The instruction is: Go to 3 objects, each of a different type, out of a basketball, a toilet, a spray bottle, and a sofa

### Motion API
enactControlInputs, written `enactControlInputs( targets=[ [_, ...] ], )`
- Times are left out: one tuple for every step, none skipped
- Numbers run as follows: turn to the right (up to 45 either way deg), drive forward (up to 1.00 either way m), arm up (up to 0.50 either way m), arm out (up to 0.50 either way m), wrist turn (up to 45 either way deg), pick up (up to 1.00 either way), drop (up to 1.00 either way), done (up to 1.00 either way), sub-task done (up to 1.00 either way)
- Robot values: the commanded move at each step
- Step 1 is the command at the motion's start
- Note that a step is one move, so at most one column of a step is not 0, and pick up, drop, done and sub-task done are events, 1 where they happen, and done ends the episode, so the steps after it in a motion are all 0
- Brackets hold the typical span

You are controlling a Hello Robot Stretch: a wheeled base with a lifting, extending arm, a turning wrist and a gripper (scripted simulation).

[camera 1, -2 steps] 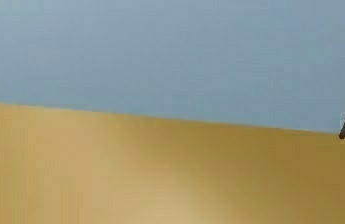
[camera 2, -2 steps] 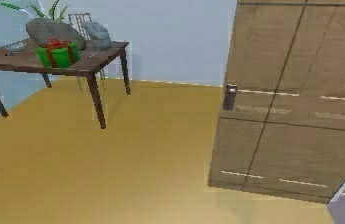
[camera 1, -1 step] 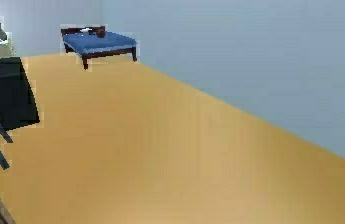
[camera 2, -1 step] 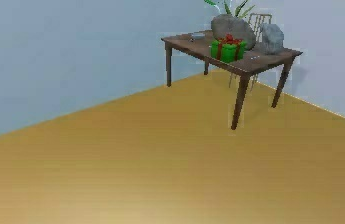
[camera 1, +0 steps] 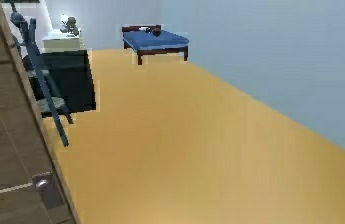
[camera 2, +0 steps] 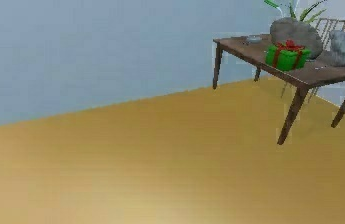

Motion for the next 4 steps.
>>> enactControlInputs(
  targets=[
    [0.0,1.0,0.0,0.0,0.0,0.0,0.0,0.0,0.0],
    [-39.0,0.0,0.0,0.0,0.0,0.0,0.0,0.0,0.0],
    [0.0,0.05,0.0,0.0,0.0,0.0,0.0,0.0,0.0],
    [36.0,0.0,0.0,0.0,0.0,0.0,0.0,0.0,0.0]
  ],
)
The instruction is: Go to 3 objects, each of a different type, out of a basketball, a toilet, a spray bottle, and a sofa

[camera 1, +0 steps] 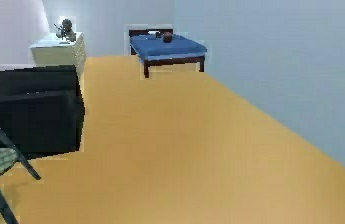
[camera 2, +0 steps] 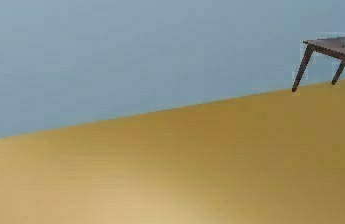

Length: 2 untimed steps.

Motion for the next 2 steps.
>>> enactControlInputs(
  targets=[
    [0.0,1.0,0.0,0.0,0.0,0.0,0.0,0.0,0.0],
    [0.0,1.0,0.0,0.0,0.0,0.0,0.0,0.0,0.0]
  ],
)
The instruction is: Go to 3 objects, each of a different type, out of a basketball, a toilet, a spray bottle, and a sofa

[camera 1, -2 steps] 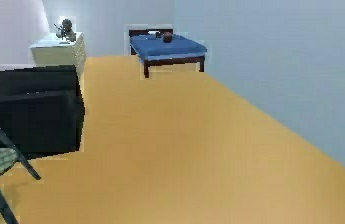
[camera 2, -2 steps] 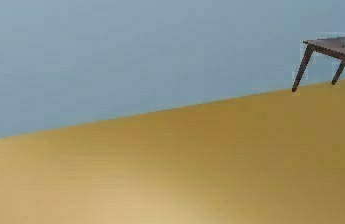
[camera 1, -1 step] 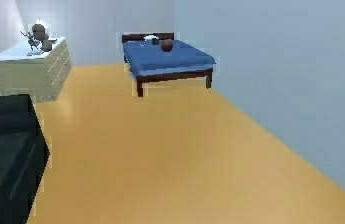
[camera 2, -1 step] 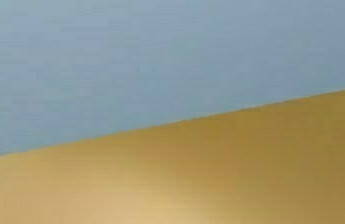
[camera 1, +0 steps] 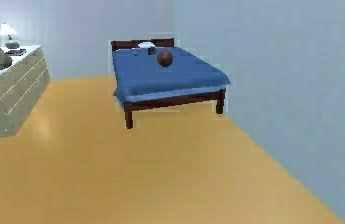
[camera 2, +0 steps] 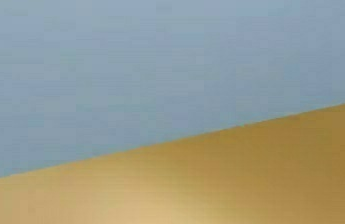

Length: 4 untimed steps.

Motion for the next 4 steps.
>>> enactControlInputs(
  targets=[
    [0.0,1.0,0.0,0.0,0.0,0.0,0.0,0.0,0.0],
    [0.0,0.65,0.0,0.0,0.0,0.0,0.0,0.0,0.0],
    [0.0,0.0,0.0,0.0,0.0,0.0,0.0,0.0,1.0],
    [-45.0,0.0,0.0,0.0,0.0,0.0,0.0,0.0,0.0]
  ],
)
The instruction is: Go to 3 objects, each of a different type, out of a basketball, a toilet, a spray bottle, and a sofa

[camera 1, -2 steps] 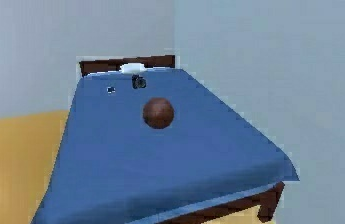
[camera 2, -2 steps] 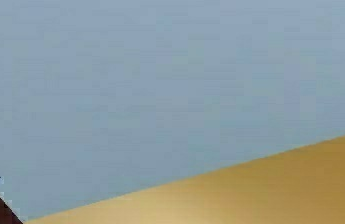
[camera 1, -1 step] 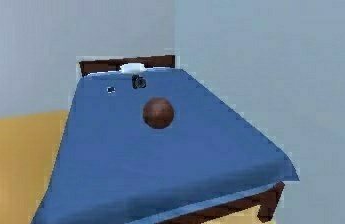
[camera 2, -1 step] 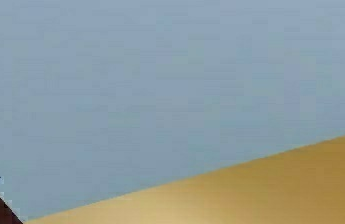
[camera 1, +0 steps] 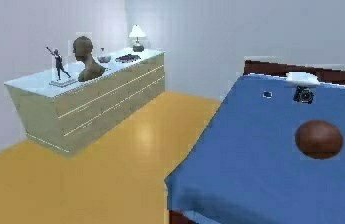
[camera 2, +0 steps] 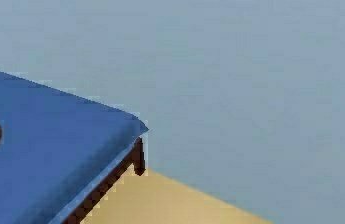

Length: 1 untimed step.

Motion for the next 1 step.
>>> enactControlInputs(
  targets=[
    [-45.0,0.0,0.0,0.0,0.0,0.0,0.0,0.0,0.0]
  ],
)
